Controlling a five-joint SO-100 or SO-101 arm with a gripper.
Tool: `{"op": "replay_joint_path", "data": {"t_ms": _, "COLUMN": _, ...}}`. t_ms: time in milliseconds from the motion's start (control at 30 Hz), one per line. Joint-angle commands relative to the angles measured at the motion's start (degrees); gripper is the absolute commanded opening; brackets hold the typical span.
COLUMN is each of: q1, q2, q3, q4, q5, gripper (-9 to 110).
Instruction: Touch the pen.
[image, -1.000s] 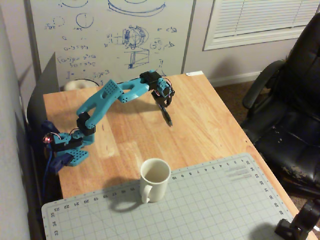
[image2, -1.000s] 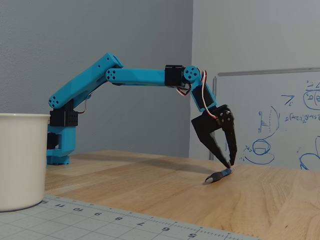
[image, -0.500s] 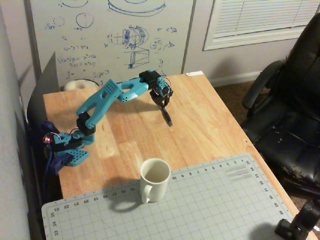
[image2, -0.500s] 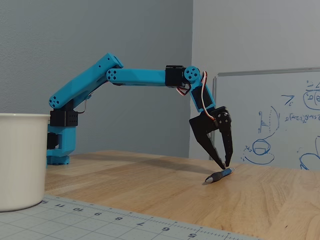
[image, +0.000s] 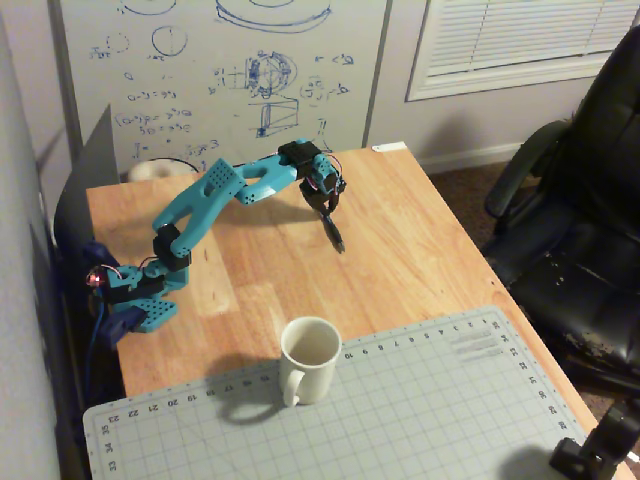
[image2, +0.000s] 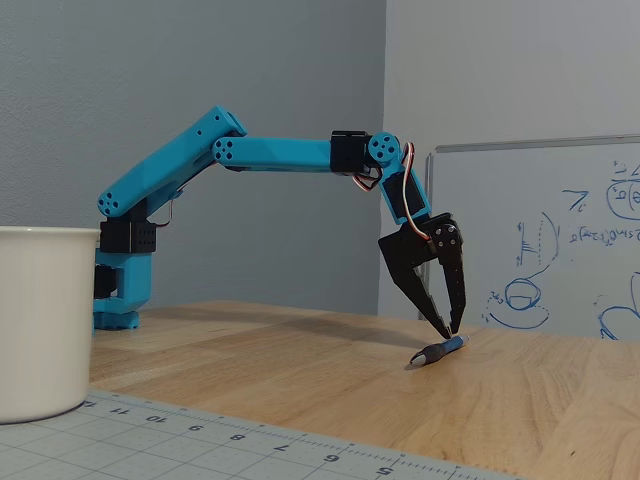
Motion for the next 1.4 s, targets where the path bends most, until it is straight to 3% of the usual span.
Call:
{"op": "replay_joint_path", "data": {"t_ms": 0, "q1": -0.35, "q2": 3.52, "q3": -4.22, "q4": 0.26, "q5": 0.26, "gripper": 1}}
{"op": "replay_joint_path", "data": {"t_ms": 1367, "q1": -0.53, "q2": 1.14, "q3": -4.22, "q4": 0.26, "q5": 0.53, "gripper": 1}}
